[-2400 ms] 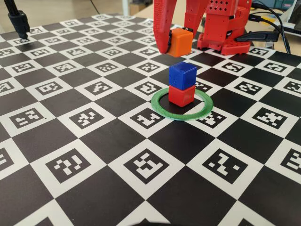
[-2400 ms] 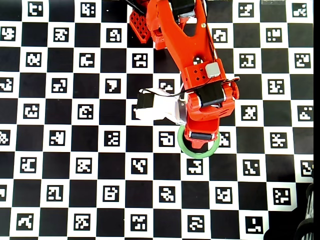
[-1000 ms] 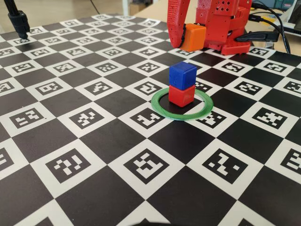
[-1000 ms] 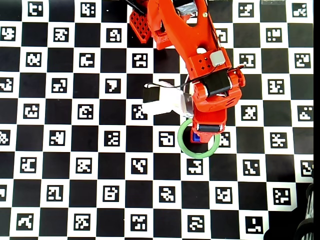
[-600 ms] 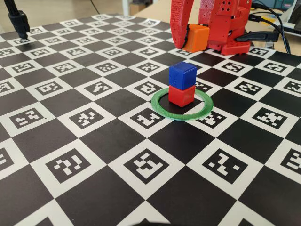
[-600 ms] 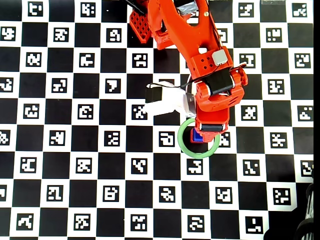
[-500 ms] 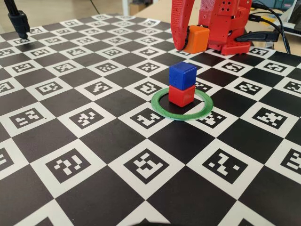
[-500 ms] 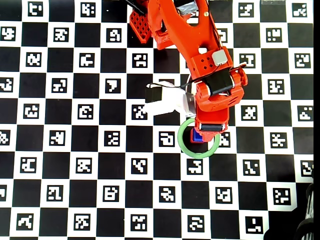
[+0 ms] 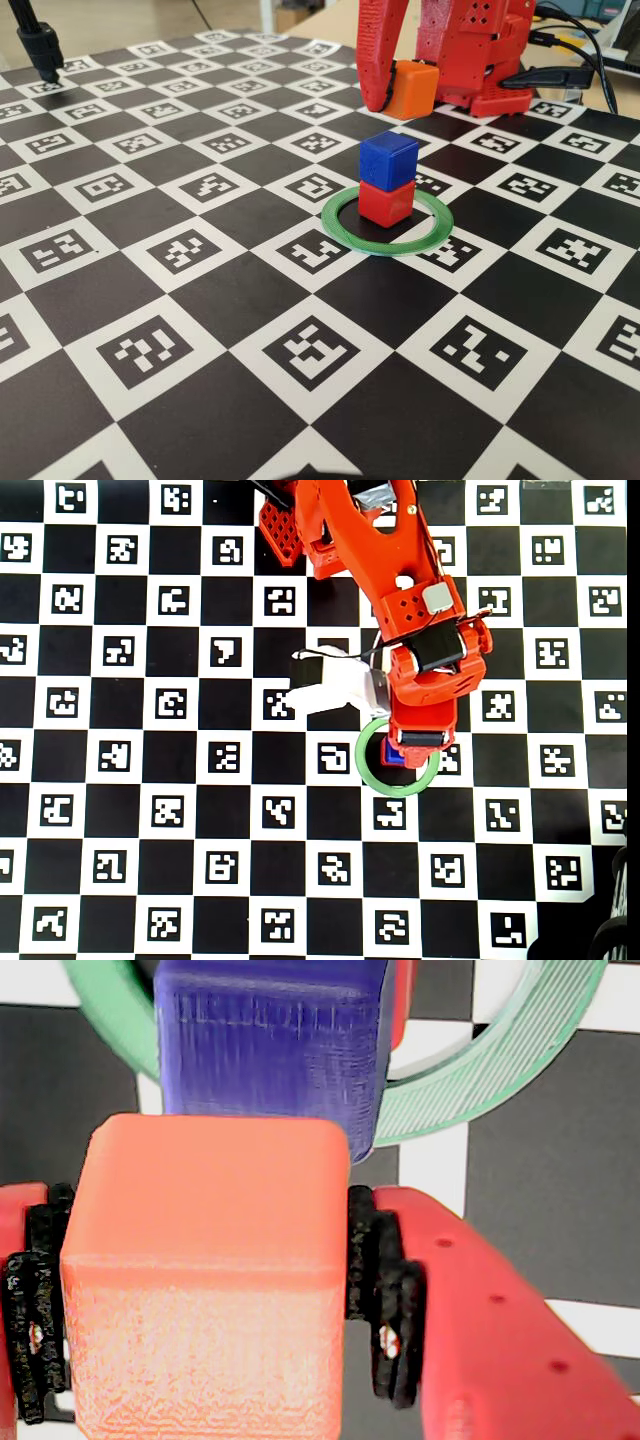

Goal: Grab the red cube then put it in the green circle then put the blue cube on top and finally the orange cube on top

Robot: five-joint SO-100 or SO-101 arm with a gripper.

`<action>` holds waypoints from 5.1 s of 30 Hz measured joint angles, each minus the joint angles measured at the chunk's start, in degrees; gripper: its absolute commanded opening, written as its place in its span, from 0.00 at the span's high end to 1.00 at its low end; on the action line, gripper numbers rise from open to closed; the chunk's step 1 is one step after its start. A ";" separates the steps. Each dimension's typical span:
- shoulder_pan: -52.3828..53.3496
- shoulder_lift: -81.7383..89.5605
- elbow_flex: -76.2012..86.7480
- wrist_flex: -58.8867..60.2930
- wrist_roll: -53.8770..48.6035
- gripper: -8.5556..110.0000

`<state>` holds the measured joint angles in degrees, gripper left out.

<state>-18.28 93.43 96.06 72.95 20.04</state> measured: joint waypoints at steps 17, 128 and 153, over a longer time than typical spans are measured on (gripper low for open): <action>1.67 0.00 2.02 -2.11 -1.23 0.84; 6.24 19.34 8.44 5.45 -7.73 0.77; 17.58 56.87 45.88 -15.47 -43.59 0.98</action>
<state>-0.70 150.29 141.94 57.48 -23.55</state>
